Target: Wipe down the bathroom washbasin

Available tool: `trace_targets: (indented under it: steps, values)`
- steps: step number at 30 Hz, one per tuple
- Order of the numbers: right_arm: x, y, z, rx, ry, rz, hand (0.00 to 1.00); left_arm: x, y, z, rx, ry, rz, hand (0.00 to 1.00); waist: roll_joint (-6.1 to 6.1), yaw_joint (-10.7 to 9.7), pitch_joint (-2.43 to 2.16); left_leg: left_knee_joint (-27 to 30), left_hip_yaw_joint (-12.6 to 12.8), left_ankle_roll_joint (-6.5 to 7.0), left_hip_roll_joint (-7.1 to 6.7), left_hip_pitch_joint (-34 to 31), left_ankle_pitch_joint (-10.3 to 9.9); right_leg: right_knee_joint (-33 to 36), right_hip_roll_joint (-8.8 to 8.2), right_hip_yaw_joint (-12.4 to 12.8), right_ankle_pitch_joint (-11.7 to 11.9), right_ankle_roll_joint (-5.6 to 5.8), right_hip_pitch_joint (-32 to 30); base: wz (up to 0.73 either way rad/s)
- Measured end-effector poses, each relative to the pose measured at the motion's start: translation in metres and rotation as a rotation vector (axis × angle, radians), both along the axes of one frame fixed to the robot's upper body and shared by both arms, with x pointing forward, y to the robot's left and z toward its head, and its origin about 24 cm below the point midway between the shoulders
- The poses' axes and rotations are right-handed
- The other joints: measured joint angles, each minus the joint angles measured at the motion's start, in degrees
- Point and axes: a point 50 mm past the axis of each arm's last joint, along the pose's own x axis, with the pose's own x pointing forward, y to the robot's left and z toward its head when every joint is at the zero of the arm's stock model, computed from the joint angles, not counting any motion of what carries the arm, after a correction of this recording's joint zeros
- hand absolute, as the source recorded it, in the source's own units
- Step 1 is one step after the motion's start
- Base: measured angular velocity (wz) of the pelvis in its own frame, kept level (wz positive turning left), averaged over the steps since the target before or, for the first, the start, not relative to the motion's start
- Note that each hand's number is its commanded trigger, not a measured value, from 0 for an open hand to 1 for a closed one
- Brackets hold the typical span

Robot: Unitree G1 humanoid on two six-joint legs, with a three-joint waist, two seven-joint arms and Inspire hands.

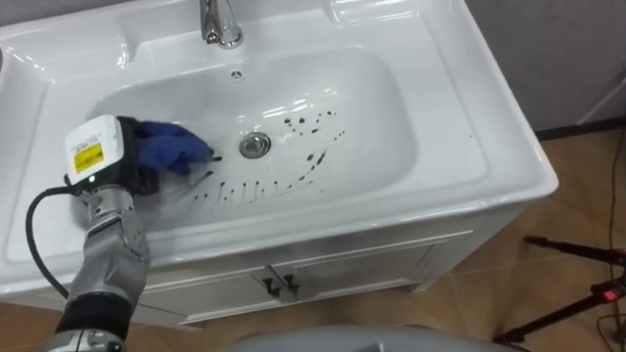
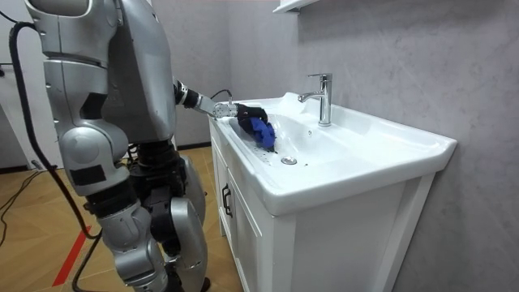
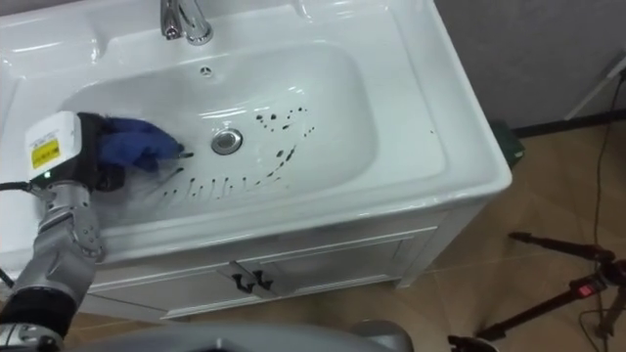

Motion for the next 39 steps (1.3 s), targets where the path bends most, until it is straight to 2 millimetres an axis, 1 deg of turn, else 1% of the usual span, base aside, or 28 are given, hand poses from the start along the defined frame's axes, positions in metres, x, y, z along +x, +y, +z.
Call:
trace_targets:
  steps: [7, 12, 17, 19, 21, 27, 32, 33, 34, 36, 37, 39]
  values:
    - [0.002, -0.003, 0.001, -0.012, -0.008, 0.000, 0.00, -0.002, 0.001, -0.005, -0.002, 0.078, -0.001, 1.00, 0.28, -0.10, -0.17, -0.10, 0.30, 0.00, 0.05, 0.48, 0.00, 0.09, 0.01, 0.42, 0.00, 0.00, 0.18, -0.03]
    - [0.002, -0.003, 0.001, -0.013, -0.007, 0.000, 0.00, -0.002, 0.001, -0.005, 0.008, 0.101, -0.011, 1.00, 0.29, -0.42, -0.18, -0.09, 0.42, 0.00, 0.07, 0.48, 0.00, 0.06, 0.01, 0.41, -0.01, -0.01, 0.18, 0.00]
    - [0.001, -0.003, 0.001, -0.014, -0.003, -0.001, 0.00, -0.005, 0.001, -0.010, 0.026, 0.147, -0.020, 1.00, 0.45, -0.64, 0.02, -0.14, 1.28, 0.00, 0.14, 0.83, 0.00, 0.08, -0.02, 0.49, -0.02, -0.01, 0.26, -0.05]
    - [0.001, -0.003, 0.001, -0.014, -0.003, 0.000, 0.00, -0.007, 0.002, -0.013, 0.027, 0.172, -0.017, 1.00, 0.89, -1.36, -0.10, -0.14, 1.64, 0.00, 0.16, 0.87, 0.01, 0.07, -0.06, 0.51, -0.04, -0.01, 0.28, -0.02]
    - [0.000, -0.003, 0.001, -0.016, 0.001, -0.001, 0.00, -0.006, 0.003, -0.014, 0.024, 0.182, -0.015, 1.00, 1.02, -1.44, -0.07, -0.14, 1.79, 0.00, 0.18, 0.93, 0.01, 0.20, -0.07, 0.61, -0.11, -0.06, 0.24, 0.00]
    - [-0.007, -0.003, 0.001, -0.015, 0.027, -0.008, 0.00, 0.004, 0.002, -0.011, 0.012, 0.200, -0.013, 1.00, 0.44, -1.46, -0.02, -0.15, 2.17, 0.00, 0.25, 0.84, 0.01, 0.46, -0.04, 1.08, -0.34, -0.15, -0.06, -0.01]
    - [-0.009, -0.003, 0.001, -0.014, 0.045, 0.009, 0.00, 0.011, 0.002, -0.007, -0.003, 0.234, -0.005, 1.00, -0.44, -1.75, -0.02, -0.01, 4.02, 0.00, 0.46, 0.81, 0.01, 1.13, -0.12, 2.00, -0.36, -0.14, -0.70, -0.10]
    - [-0.009, -0.003, 0.000, -0.016, 0.050, 0.026, 0.00, 0.015, 0.001, -0.005, -0.007, 0.240, -0.010, 1.00, -0.69, -1.78, 0.09, 0.03, 4.44, 0.00, 0.51, 0.59, 0.01, 1.45, -0.12, 2.32, -0.47, -0.14, -1.18, -0.06]
    - [-0.008, -0.003, 0.000, -0.017, 0.056, 0.039, 0.00, 0.018, -0.001, -0.004, 0.005, 0.258, -0.026, 1.00, -0.85, -1.96, 0.19, 0.25, 4.46, 0.00, 0.54, 0.40, 0.01, 1.44, -0.13, 2.36, -0.47, -0.14, -1.31, -0.05]
    - [-0.006, -0.003, 0.001, -0.012, 0.060, 0.042, 0.00, 0.020, -0.007, -0.006, 0.006, 0.288, -0.055, 1.00, -0.95, -2.56, 0.22, 1.24, 4.78, 0.04, 0.61, 0.04, -0.02, 1.53, -0.27, 2.58, -0.47, -0.13, -1.34, -0.04]
    - [-0.005, -0.003, 0.001, -0.011, 0.057, 0.043, 0.00, 0.020, -0.009, -0.007, 0.008, 0.296, -0.063, 1.00, -0.94, -2.85, 0.23, 1.72, 4.93, 0.08, 0.68, -0.18, -0.05, 1.55, -0.32, 2.59, -0.48, -0.13, -1.37, -0.04]
    - [-0.001, -0.002, 0.001, 0.000, 0.049, 0.047, 0.00, 0.027, -0.018, -0.006, 0.014, 0.335, -0.115, 1.00, -0.67, -3.89, 0.23, 3.07, 5.06, 0.32, 1.08, -1.16, -0.24, 1.70, -0.22, 2.54, -0.47, -0.13, -1.72, 0.03]
